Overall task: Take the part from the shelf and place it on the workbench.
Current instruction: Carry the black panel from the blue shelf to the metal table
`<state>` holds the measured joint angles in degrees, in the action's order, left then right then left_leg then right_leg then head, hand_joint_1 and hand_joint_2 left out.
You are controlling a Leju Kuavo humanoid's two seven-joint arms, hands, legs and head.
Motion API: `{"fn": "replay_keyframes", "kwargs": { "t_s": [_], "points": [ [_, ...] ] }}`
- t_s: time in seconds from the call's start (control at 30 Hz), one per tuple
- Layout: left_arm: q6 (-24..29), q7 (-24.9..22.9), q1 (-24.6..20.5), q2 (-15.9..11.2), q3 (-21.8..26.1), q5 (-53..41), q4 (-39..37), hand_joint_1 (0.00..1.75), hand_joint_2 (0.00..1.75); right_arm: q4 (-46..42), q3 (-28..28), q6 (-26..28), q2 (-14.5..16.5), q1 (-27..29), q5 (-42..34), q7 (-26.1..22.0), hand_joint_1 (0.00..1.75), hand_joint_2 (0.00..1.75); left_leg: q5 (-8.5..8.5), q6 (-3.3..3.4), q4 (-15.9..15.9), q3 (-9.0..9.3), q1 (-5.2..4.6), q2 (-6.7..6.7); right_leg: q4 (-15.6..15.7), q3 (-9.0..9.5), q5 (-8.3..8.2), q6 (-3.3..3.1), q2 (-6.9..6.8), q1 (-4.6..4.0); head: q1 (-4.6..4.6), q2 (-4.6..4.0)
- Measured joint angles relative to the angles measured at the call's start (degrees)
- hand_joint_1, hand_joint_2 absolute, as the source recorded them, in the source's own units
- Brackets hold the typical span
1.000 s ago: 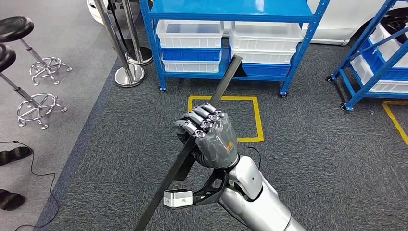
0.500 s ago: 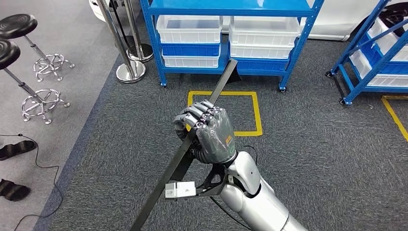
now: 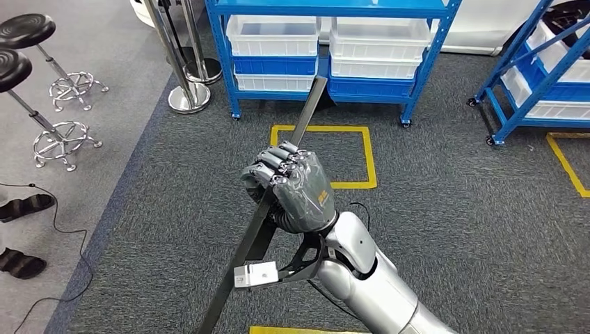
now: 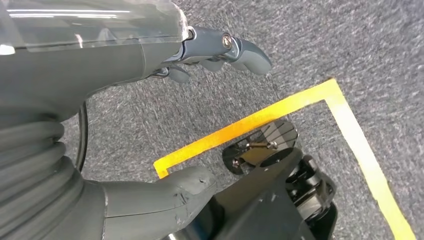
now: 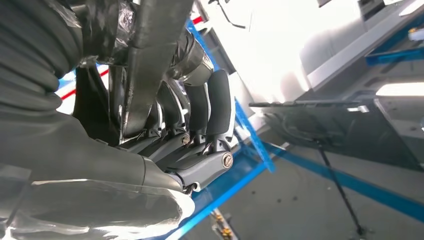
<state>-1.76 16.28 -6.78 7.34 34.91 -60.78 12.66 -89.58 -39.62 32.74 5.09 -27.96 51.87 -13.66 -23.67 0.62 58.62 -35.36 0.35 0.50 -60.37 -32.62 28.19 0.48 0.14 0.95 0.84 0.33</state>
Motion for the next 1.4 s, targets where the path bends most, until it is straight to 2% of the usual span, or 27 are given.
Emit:
{"fn": "replay_keyframes", "kwargs": {
  "t_s": [0.07,0.1,0.17,0.23,0.27,0.3,0.33,0.43,0.47,0.57,0.63,0.67,0.73,0.77,0.8,0.83,0.87,0.93,1.0,1.1,1.17,1.2,1.27,1.3,1.33,1.37,1.4],
  "points": [
    [0.0,0.0,0.0,0.0,0.0,0.0,0.0,0.00,1.75,0.1,-0.1,0.0,0.0,-0.3,0.1,0.0,1.75,1.75,0.19,-0.77,0.2,-0.38,0.19,-0.04,0.4,-0.45,-0.42,-1.01,-0.02,-0.06,0.01,0.00],
    [0.0,0.0,0.0,0.0,0.0,0.0,0.0,0.00,1.75,0.1,-0.2,0.0,0.0,-0.4,0.2,0.0,1.75,1.75,-0.53,-1.09,0.9,-0.79,0.33,-0.06,0.5,-0.72,-0.79,-1.51,-0.06,-0.09,0.01,0.00],
    [0.0,0.0,0.0,0.0,0.0,0.0,0.0,0.00,1.75,0.1,-0.3,0.0,0.0,-0.7,0.5,0.0,1.75,1.75,-4.19,-1.46,5.2,-2.60,0.49,-0.11,0.7,-1.38,-1.49,-2.32,-0.14,-0.12,0.02,0.00],
    [0.0,0.4,0.0,0.0,0.0,0.0,0.0,0.00,1.75,0.1,-0.5,0.0,0.0,-0.8,0.7,0.0,1.75,1.75,-8.42,-1.61,12.5,-5.20,0.52,-0.11,0.7,-2.32,-2.06,-2.69,-0.16,-0.40,0.02,0.00],
    [0.0,0.7,0.0,0.0,0.0,0.0,0.0,0.00,1.75,0.1,-0.5,0.0,0.0,-0.8,0.8,-0.1,1.75,1.75,-9.43,-1.60,15.1,-5.92,0.51,-0.11,0.7,-2.79,-2.35,-2.75,-0.16,-0.57,0.02,0.00],
    [0.1,1.0,0.1,0.0,0.0,0.1,0.0,0.00,1.75,0.1,-0.6,0.0,0.0,-0.8,0.8,-0.2,1.75,1.75,-9.41,-1.49,16.0,-5.73,0.48,-0.11,0.6,-3.23,-2.66,-2.79,-0.15,-0.74,0.01,0.00],
    [0.1,1.2,0.1,0.0,0.0,0.1,0.0,0.00,1.75,0.1,-0.7,0.0,0.0,-0.8,0.8,-0.3,1.75,1.75,-8.48,-1.27,14.7,-4.41,0.41,-0.12,0.6,-3.58,-2.94,-2.79,-0.13,-0.86,0.01,0.00],
    [0.3,1.5,0.0,-0.2,0.0,0.1,0.0,0.00,1.75,0.1,-0.7,-0.1,0.0,-0.8,0.5,-0.7,1.75,1.75,-5.05,-0.18,3.3,3.07,-0.16,-0.19,0.5,-4.10,-3.61,-2.46,-0.12,-0.98,0.01,0.00],
    [0.3,1.6,-0.1,-0.3,0.0,0.0,0.0,0.00,1.75,0.1,-0.7,-0.2,0.0,-0.8,0.4,-0.9,1.75,1.75,-4.68,0.10,0.8,4.56,-0.44,-0.22,0.5,-4.16,-3.82,-2.20,-0.16,-0.94,0.01,0.00],
    [0.3,1.7,0.0,-0.3,0.0,0.0,0.0,0.00,1.75,0.1,-0.9,-0.4,0.0,-0.9,0.4,-1.0,1.75,1.75,-4.30,0.79,-1.0,5.02,-0.77,-0.20,0.8,-4.24,-4.47,-1.19,-0.26,-0.81,0.00,0.00],
    [0.3,1.7,-0.1,-0.3,0.0,0.0,0.0,0.00,1.75,0.0,-0.9,-0.4,-0.1,-1.0,0.4,-1.0,1.75,1.75,-3.48,1.48,-1.8,5.14,-0.44,-0.04,-0.2,-4.71,-3.69,-0.57,-0.20,-0.80,-0.02,0.00],
    [0.3,1.7,-0.1,-0.3,0.0,0.0,0.0,0.00,1.75,0.0,-1.0,-0.4,-0.1,-1.0,0.3,-1.1,1.75,1.75,-3.04,1.79,-2.2,5.13,-0.25,0.05,-2.1,-5.55,-2.30,-0.31,-0.16,-0.76,-0.03,0.00],
    [0.3,1.7,-0.1,-0.3,0.0,0.0,0.0,0.00,1.75,0.0,-1.1,-0.4,-0.3,-1.0,0.3,-1.1,1.75,1.75,-2.62,2.09,-2.2,4.59,-0.25,0.14,-8.9,-8.49,1.73,0.16,-0.13,-0.56,-0.02,0.00],
    [0.3,1.7,-0.1,-0.3,0.0,0.0,0.0,0.00,1.75,0.1,-1.1,-0.4,-0.4,-1.0,0.3,-1.2,1.75,1.75,-2.53,2.08,-2.1,4.31,-0.24,0.15,-12.4,-9.93,3.18,0.37,-0.13,-0.42,-0.02,0.00],
    [0.3,1.7,0.0,-0.3,0.0,0.0,0.0,0.00,1.75,0.1,-1.2,-0.4,-0.5,-0.9,0.3,-1.2,1.75,1.75,-2.45,2.03,-1.9,4.07,-0.23,0.15,-14.4,-10.69,3.70,0.56,-0.14,-0.28,-0.01,0.00],
    [0.3,1.7,0.0,-0.3,0.0,0.0,0.0,0.00,1.75,0.1,-1.3,-0.4,-0.6,-0.9,0.2,-1.2,1.75,1.75,-2.43,1.96,-1.7,3.89,-0.20,0.15,-14.4,-10.37,3.10,0.70,-0.16,-0.14,-0.02,0.00],
    [0.3,1.7,0.1,-0.3,0.0,0.0,0.0,0.00,1.75,0.1,-1.3,-0.4,-0.7,-0.9,0.0,-1.2,1.75,1.75,-2.46,1.84,-1.5,3.78,-0.14,0.14,-12.1,-8.95,1.62,0.79,-0.19,0.00,-0.01,0.00],
    [0.3,1.7,0.0,-0.2,0.0,0.0,0.0,0.00,1.75,0.0,-1.4,-0.6,-0.7,-1.0,-0.7,-1.4,1.75,1.75,-2.75,1.38,-0.9,3.58,-0.11,0.16,-4.6,-4.69,-1.32,0.73,-0.48,0.09,-0.02,0.00],
    [0.3,1.8,0.0,-0.2,0.0,0.0,0.0,0.00,1.75,-0.1,-1.4,-0.9,-0.7,-1.1,-1.7,-1.8,1.75,1.75,-3.03,0.74,-0.2,3.16,-0.27,0.24,-0.3,-2.64,-2.16,0.13,-0.64,-0.10,-0.01,0.00],
    [0.3,1.9,0.0,-0.2,0.0,0.0,0.0,0.00,1.75,-0.4,-1.4,-1.0,-0.8,-1.1,-2.7,-2.1,1.75,1.75,-3.09,-0.22,-0.1,2.81,-0.22,0.68,0.2,-2.91,-2.25,-1.00,-0.06,-0.42,0.00,0.00],
    [0.3,1.9,0.0,-0.2,0.0,0.0,0.0,0.00,1.75,-0.5,-1.4,-1.0,-0.8,-1.1,-3.0,-2.3,1.75,1.75,-4.44,-0.82,1.5,2.11,-0.05,0.72,0.5,-2.88,-2.60,-1.70,0.40,-0.28,0.01,0.00],
    [0.3,1.9,0.0,-0.2,0.0,0.0,0.0,0.00,1.75,-0.6,-1.4,-1.0,-0.8,-1.2,-3.1,-2.4,1.75,1.75,-5.95,-1.06,3.8,1.03,0.03,0.55,0.7,-2.87,-2.76,-1.97,0.61,-0.19,0.02,0.00],
    [0.3,2.0,0.0,-0.2,0.0,0.1,0.0,0.00,1.75,-0.7,-1.4,-1.0,-0.8,-1.2,-3.2,-2.4,1.75,1.75,-9.52,-1.31,11.0,-2.30,0.13,0.25,0.7,-3.07,-2.90,-2.22,1.17,-0.30,0.03,0.00],
    [0.3,2.0,0.1,-0.2,0.0,0.1,0.0,0.00,1.75,-0.7,-1.4,-1.0,-0.8,-1.1,-3.2,-2.4,1.75,1.75,-10.53,-1.36,14.2,-3.82,0.16,0.17,0.7,-3.19,-2.96,-2.29,1.53,-0.37,0.02,0.00],
    [0.3,2.1,0.2,-0.2,0.0,0.1,0.0,0.00,1.75,-0.7,-1.4,-1.0,-0.8,-1.1,-3.2,-2.4,1.75,1.75,-10.55,-1.33,15.7,-4.55,0.17,0.12,0.7,-3.28,-3.03,-2.32,1.99,-0.42,0.03,0.00],
    [0.3,2.1,0.2,-0.2,0.0,0.1,0.0,0.00,1.75,-0.7,-1.4,-1.0,-0.8,-1.1,-3.2,-2.4,1.75,1.75,-9.54,-1.22,15.1,-4.25,0.17,0.02,0.6,-3.34,-3.10,-2.30,2.52,-0.45,0.03,0.00],
    [0.3,2.1,0.3,-0.2,0.0,0.1,0.0,0.00,1.75,-0.7,-1.4,-1.0,-0.8,-1.1,-3.2,-2.4,1.75,1.75,-7.63,-1.02,12.2,-2.82,0.17,-0.36,0.6,-3.36,-3.17,-2.24,3.10,-0.45,0.03,0.00]
  ]
}}
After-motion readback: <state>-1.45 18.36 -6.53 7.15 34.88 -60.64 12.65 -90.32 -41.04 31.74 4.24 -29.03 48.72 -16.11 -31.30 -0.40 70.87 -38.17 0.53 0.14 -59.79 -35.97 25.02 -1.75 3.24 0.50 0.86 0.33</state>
